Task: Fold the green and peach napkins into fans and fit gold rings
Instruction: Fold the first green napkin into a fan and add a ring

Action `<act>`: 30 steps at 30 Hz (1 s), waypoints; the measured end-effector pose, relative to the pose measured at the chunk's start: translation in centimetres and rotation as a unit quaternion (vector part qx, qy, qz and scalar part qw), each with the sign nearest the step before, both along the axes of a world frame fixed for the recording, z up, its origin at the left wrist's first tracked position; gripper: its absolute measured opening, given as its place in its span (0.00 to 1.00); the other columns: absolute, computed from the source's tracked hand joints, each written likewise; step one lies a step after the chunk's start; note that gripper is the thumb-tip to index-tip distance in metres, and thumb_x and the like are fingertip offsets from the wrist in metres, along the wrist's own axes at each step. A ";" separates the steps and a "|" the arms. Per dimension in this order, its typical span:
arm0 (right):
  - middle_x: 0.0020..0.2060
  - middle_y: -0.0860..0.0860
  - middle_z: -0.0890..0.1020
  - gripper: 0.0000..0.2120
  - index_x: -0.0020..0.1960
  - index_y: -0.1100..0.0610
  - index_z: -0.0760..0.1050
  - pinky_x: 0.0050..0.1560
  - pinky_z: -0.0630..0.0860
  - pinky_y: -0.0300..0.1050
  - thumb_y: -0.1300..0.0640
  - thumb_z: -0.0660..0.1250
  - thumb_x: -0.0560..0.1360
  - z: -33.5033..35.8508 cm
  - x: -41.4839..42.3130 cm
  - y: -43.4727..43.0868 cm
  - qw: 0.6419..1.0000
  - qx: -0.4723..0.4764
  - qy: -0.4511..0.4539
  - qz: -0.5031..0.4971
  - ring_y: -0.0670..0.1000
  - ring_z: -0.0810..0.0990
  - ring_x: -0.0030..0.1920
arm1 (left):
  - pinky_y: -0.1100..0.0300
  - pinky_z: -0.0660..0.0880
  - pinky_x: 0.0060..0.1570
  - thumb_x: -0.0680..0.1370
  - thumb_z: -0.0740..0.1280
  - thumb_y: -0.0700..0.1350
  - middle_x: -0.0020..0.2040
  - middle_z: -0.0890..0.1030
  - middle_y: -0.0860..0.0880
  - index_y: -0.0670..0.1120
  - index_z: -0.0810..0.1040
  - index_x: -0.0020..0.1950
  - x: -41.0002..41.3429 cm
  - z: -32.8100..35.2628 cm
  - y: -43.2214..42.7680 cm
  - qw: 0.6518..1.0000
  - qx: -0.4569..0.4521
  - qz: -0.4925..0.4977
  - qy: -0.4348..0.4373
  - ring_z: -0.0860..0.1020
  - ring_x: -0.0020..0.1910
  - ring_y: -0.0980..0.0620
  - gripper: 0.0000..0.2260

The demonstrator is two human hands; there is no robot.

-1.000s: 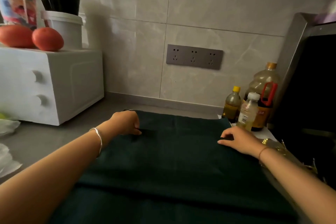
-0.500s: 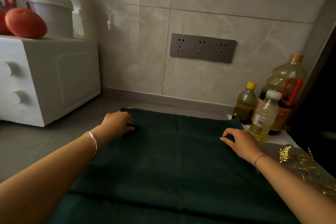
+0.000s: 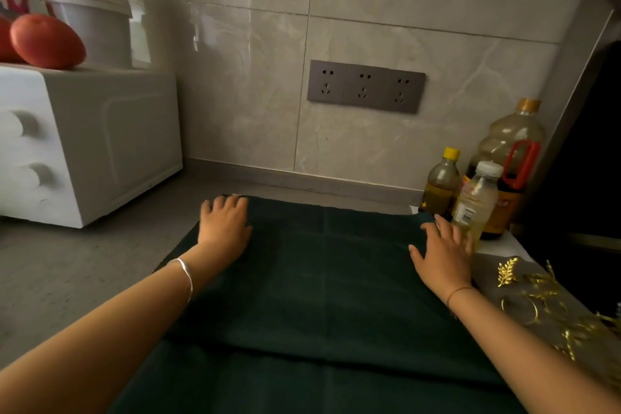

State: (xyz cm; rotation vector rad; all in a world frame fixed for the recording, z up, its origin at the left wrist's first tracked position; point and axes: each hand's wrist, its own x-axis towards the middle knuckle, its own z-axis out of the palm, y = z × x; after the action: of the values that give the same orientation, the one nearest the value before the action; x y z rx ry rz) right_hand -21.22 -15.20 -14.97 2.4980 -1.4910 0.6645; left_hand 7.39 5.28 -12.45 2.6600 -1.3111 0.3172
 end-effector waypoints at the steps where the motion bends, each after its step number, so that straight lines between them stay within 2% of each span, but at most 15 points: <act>1: 0.73 0.53 0.62 0.22 0.69 0.53 0.66 0.73 0.51 0.57 0.48 0.62 0.77 0.4 0.2 1.0 1.000 0.010 -0.007 0.012 0.56 0.58 0.73 | 0.47 0.56 0.72 0.79 0.62 0.53 0.74 0.63 0.46 0.49 0.60 0.75 -1.6 0.3 0.1 0.999 -0.018 -0.033 0.032 0.60 0.74 0.45 0.26; 3: 0.74 0.52 0.60 0.22 0.70 0.52 0.64 0.74 0.52 0.55 0.49 0.61 0.78 1.4 0.8 3.5 0.996 0.055 -0.038 0.051 0.55 0.57 0.74 | 0.50 0.61 0.70 0.80 0.59 0.52 0.72 0.67 0.48 0.51 0.62 0.73 -5.2 0.7 1.0 0.989 -0.030 -0.103 0.101 0.64 0.71 0.47 0.22; 6: 0.75 0.50 0.57 0.22 0.72 0.51 0.62 0.74 0.54 0.52 0.51 0.59 0.79 2.5 1.7 9.0 0.972 0.177 -0.092 0.123 0.52 0.55 0.75 | 0.52 0.63 0.68 0.82 0.55 0.52 0.71 0.68 0.49 0.52 0.62 0.74 -10.4 0.0 3.5 0.971 0.011 -0.169 0.167 0.67 0.69 0.48 0.20; 9: 0.76 0.48 0.55 0.22 0.75 0.51 0.59 0.75 0.54 0.51 0.53 0.55 0.81 2.5 3.0 13.7 0.953 0.235 -0.079 0.175 0.50 0.54 0.75 | 0.50 0.53 0.74 0.83 0.49 0.54 0.77 0.58 0.50 0.50 0.55 0.77 -12.9 -2.1 5.0 0.975 0.069 -0.156 0.143 0.56 0.76 0.47 0.23; 12: 0.76 0.48 0.53 0.23 0.76 0.52 0.55 0.76 0.48 0.49 0.57 0.51 0.82 1.6 4.4 16.7 0.953 0.226 -0.019 0.202 0.49 0.50 0.76 | 0.48 0.42 0.74 0.83 0.45 0.54 0.79 0.46 0.51 0.48 0.45 0.78 -13.7 -3.7 5.3 0.976 0.101 -0.145 0.125 0.44 0.77 0.48 0.25; 15: 0.77 0.48 0.50 0.25 0.77 0.52 0.51 0.76 0.44 0.50 0.60 0.50 0.81 0.4 5.4 18.0 0.951 0.232 0.042 0.201 0.48 0.47 0.76 | 0.48 0.40 0.74 0.83 0.43 0.53 0.78 0.43 0.51 0.47 0.43 0.78 -13.5 -4.0 5.2 0.976 0.109 -0.148 0.117 0.41 0.77 0.49 0.25; 19: 0.77 0.47 0.49 0.23 0.77 0.47 0.47 0.74 0.41 0.54 0.51 0.44 0.83 -1.1 4.7 18.1 0.954 0.219 0.083 0.188 0.49 0.45 0.76 | 0.49 0.40 0.74 0.83 0.43 0.54 0.78 0.44 0.51 0.48 0.43 0.78 -13.1 -4.2 5.2 0.975 0.106 -0.155 0.116 0.41 0.77 0.50 0.25; 23: 0.77 0.45 0.46 0.23 0.76 0.40 0.46 0.73 0.39 0.59 0.42 0.41 0.81 -1.3 2.5 16.8 0.959 0.227 0.104 0.132 0.53 0.42 0.76 | 0.47 0.39 0.74 0.82 0.45 0.58 0.78 0.45 0.53 0.54 0.44 0.78 -12.4 -4.2 5.3 0.978 0.094 -0.142 0.124 0.42 0.77 0.49 0.25; 30: 0.77 0.46 0.46 0.25 0.76 0.39 0.45 0.74 0.41 0.57 0.37 0.41 0.79 -1.7 -3.5 13.3 0.966 0.230 0.093 0.072 0.53 0.43 0.76 | 0.43 0.39 0.73 0.79 0.46 0.65 0.78 0.46 0.53 0.59 0.46 0.77 -9.8 -4.2 7.0 0.984 0.080 -0.090 0.129 0.43 0.77 0.47 0.28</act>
State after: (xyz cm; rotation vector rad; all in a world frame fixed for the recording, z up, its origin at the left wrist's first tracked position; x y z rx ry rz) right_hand -24.74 -1.85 -16.64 2.9291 -1.5453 0.0922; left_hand -2.37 12.27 -16.62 2.5707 -1.5303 -0.1588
